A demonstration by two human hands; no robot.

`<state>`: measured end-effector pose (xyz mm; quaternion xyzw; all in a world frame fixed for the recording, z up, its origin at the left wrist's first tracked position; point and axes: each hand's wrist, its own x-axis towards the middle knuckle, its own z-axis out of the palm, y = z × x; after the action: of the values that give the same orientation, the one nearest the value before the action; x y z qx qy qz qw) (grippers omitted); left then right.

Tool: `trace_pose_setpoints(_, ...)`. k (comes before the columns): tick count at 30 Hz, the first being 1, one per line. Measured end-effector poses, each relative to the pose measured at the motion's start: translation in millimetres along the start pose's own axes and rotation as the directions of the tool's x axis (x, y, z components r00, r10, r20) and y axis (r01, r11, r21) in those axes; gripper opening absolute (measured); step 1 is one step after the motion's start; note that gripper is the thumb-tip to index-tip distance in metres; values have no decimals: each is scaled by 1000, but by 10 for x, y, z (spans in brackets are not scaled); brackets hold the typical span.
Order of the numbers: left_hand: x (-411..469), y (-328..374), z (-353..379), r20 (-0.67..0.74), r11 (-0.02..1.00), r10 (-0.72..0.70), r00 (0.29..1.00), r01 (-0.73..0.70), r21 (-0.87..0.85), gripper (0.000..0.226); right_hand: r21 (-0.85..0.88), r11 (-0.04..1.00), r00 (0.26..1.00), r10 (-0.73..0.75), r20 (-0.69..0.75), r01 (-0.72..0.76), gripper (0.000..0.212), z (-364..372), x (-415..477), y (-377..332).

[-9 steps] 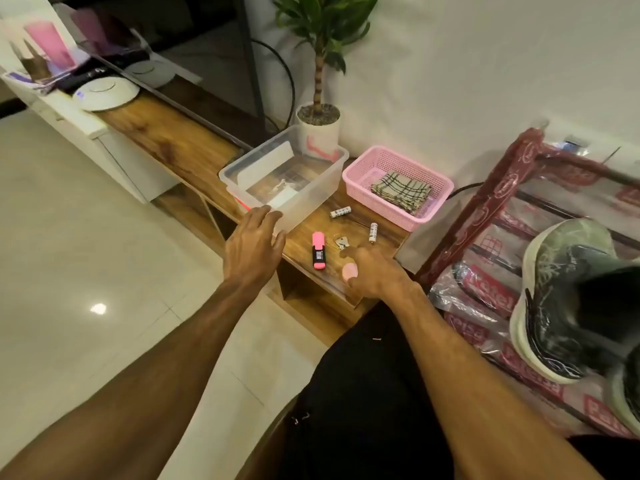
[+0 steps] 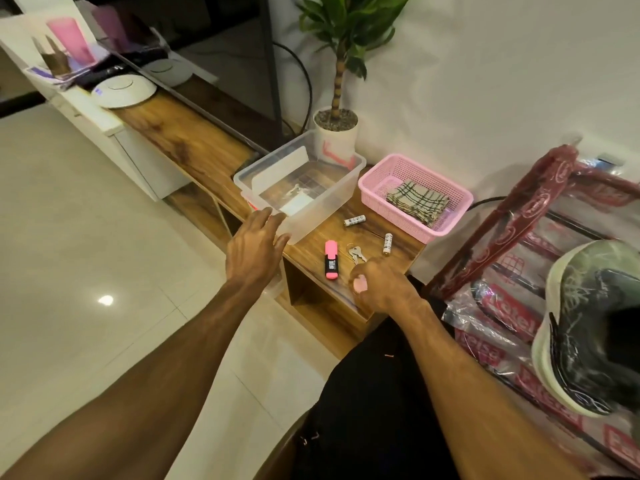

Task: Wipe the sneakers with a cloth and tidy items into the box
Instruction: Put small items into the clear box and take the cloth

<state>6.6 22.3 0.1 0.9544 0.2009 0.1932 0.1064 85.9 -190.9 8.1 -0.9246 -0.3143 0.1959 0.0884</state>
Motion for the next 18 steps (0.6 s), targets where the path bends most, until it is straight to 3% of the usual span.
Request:
trace_pose_setpoints(6, 32, -61, 10, -12, 994, 96, 995, -96, 48, 37, 98, 995, 984, 33, -177, -16, 45, -131, 100, -7)
trace_pose_setpoints(11, 67, -41, 37, -54, 989, 141, 988, -139, 43, 36, 70, 992, 934, -72, -351, 103, 41, -468, 326, -198)
trace_pose_setpoints(18, 171, 2, 9, -79, 989, 145, 986, -145, 7, 27, 137, 958, 898, -179, -403, 253, 49, -871, 880, -659)
